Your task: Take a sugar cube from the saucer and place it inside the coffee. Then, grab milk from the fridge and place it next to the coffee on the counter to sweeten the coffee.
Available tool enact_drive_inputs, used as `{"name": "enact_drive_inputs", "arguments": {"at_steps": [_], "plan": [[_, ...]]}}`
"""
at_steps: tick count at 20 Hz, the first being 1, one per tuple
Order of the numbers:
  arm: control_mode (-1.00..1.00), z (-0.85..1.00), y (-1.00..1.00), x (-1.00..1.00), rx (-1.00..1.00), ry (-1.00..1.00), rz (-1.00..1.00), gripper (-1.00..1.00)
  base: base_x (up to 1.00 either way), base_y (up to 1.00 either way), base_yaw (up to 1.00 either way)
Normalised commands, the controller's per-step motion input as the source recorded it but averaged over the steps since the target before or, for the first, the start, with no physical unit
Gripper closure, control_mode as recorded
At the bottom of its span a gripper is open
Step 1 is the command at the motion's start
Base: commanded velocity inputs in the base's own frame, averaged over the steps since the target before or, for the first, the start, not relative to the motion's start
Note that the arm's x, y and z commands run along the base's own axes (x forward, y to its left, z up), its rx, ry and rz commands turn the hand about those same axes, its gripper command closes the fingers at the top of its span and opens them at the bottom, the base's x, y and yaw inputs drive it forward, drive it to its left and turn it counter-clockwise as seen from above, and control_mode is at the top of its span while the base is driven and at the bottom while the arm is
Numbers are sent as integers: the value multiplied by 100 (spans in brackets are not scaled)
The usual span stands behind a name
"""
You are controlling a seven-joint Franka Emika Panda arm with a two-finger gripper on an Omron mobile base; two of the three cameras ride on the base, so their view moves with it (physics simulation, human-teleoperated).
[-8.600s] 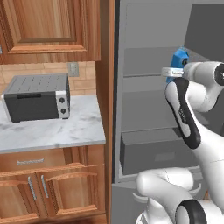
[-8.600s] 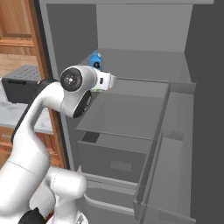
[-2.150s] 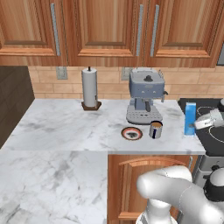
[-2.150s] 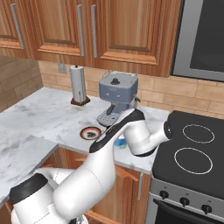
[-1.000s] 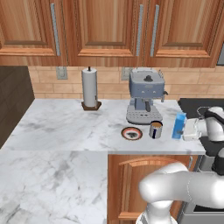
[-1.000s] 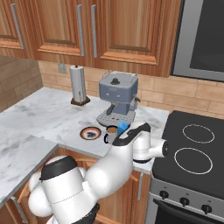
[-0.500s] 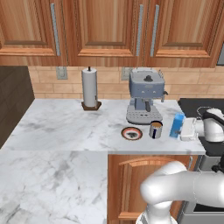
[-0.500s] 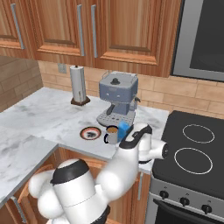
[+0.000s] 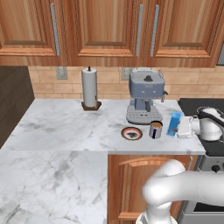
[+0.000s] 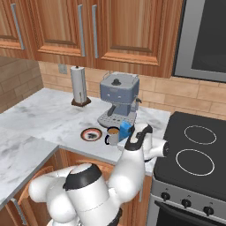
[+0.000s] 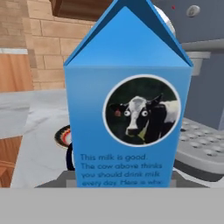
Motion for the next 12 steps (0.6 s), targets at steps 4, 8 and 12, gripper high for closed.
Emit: {"name": "enact_drive_inputs", "arguments": {"at_steps": [4,8,12], "plan": [[-100,-27,0,21,0,0,0,100,0,0,0],[-100,-32,-1,8,-1,0,1,100,0,0,0],[-100,-24,-13,16,0,0,2,100,0,0,0]]}}
